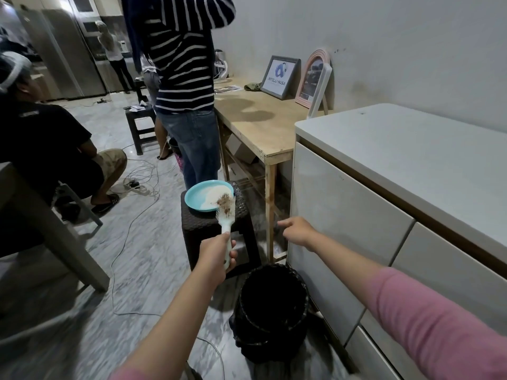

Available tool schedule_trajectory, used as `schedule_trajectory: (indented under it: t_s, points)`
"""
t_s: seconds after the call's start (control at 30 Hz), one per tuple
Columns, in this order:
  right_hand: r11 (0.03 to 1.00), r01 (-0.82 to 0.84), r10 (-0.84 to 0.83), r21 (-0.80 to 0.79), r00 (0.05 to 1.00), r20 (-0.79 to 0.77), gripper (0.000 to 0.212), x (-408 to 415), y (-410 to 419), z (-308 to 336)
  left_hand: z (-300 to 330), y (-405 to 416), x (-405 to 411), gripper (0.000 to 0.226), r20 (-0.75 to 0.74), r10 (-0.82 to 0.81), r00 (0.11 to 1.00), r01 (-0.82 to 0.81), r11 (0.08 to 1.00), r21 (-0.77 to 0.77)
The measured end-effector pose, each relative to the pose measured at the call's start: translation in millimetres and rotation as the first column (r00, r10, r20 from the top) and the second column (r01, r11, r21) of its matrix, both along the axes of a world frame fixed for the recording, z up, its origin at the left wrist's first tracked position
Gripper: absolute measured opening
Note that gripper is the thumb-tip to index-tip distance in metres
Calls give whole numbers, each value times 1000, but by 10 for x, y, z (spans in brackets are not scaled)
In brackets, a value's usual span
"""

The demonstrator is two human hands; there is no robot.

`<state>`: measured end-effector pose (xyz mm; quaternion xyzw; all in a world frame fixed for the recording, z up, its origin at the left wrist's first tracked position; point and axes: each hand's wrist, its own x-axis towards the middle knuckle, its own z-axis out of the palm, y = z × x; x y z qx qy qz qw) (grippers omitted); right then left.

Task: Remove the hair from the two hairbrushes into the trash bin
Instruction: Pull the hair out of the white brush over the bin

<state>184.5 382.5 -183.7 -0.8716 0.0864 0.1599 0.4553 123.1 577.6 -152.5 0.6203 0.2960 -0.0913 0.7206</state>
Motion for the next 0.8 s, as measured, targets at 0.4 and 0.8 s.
schedule_trajectory:
  t_s: [0.4,0.8]
  points:
    - [968,21,-97,248,950,298,37,16,274,176,-46,-254,-122,15,6,-120,993,120,992,38]
    - [999,48,-49,13,877,477,27,-149,594,312,-107,-381,-235,22,85,-148,985,132,976,172]
